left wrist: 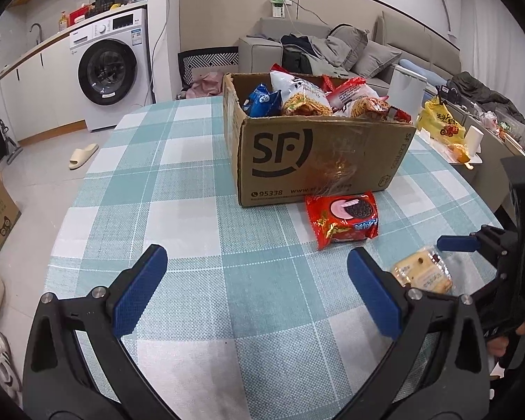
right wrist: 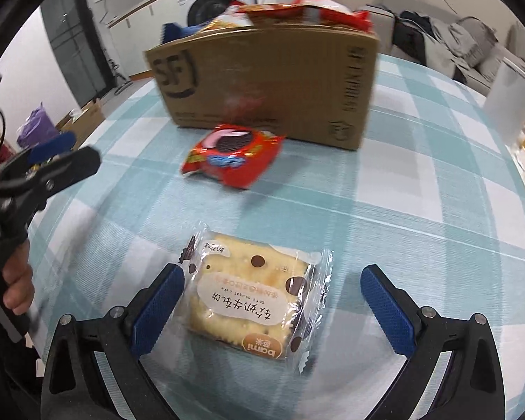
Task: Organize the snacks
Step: 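Close right gripper on cracker bag while left gripper grasps red Oreo pack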
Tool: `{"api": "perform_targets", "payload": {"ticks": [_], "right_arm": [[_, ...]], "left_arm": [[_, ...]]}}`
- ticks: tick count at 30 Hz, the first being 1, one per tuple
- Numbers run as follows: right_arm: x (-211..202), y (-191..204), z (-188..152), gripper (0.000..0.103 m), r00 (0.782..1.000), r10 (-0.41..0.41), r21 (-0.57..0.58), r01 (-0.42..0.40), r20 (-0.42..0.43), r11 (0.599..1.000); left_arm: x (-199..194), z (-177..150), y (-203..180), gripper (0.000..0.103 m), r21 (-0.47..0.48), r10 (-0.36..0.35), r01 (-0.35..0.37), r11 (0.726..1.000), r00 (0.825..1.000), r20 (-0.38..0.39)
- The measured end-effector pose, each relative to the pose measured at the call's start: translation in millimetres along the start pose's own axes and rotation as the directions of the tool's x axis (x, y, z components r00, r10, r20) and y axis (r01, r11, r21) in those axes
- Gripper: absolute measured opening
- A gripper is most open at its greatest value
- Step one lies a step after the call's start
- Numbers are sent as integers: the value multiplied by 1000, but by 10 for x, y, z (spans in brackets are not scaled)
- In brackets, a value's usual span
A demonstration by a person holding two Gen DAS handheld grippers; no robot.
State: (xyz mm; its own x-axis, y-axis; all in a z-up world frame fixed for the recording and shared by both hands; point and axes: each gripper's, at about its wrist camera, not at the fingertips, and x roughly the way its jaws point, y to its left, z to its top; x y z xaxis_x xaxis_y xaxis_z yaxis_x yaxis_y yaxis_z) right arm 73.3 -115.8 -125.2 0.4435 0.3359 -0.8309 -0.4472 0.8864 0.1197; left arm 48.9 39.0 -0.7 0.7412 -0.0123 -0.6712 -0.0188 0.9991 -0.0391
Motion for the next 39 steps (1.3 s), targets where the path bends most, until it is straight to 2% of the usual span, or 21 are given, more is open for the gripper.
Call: {"api": "perform_targets", "payload": {"ticks": [6,14,17,19,24,35,39], "right_arm": [[-123,-56,-28,102,999,48,4,-48,3,999],[-53,31,-67,101,1000,-17,-59,15,-24,998],[-75,-23,-78,91,1000,-20,-63,19,-13,998],[-107,-77,-71,78,1000,-23,-58,22,-3,998],[-136,-200,-57,67,999,1,-24,0,32,1000],[-245,-269,-18,64,996,23,0,-23,92,1000],[-291,-330,-4,64,994,20,24,-23,106,999]], "left_arm": [[72,-22,-33,103,4,-10,10,1000,1000,-15],[189,-54,-87,103,8,-20,21,1000,999,-44],[261,-60,-106,103,6,-32,33,999,998,-60],[314,-62,-131,103,6,-40,40,999,997,-70],[432,-39,-218,103,25,-44,46,999,996,-83],[616,78,-357,103,33,-74,78,996,992,-98],[723,144,-460,103,33,-106,110,993,988,-111]]}}
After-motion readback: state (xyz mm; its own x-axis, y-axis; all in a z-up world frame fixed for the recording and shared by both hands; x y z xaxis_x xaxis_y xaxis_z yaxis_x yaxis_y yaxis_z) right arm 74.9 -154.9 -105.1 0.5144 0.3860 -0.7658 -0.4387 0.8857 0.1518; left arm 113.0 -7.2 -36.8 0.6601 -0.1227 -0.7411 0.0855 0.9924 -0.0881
